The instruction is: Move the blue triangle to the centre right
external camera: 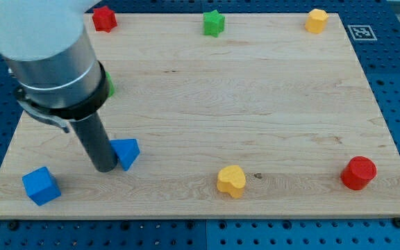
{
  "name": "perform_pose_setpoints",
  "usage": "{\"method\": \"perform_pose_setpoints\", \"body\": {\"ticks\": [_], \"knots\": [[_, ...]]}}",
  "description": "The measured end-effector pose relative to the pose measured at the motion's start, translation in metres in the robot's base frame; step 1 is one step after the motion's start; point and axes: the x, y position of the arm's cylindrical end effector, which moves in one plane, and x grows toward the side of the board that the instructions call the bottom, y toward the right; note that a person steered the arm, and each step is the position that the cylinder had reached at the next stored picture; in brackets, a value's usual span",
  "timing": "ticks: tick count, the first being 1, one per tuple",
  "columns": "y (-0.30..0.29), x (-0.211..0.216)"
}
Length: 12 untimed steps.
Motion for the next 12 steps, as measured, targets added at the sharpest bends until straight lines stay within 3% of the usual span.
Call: {"method": "perform_pose_setpoints", "body": {"ticks": [2, 4, 6, 10, 12], "knots": [[0.031, -0.012], [0.073, -0.065], [0.149, -0.077], [0.219, -0.195], [0.234, -0.200]]}}
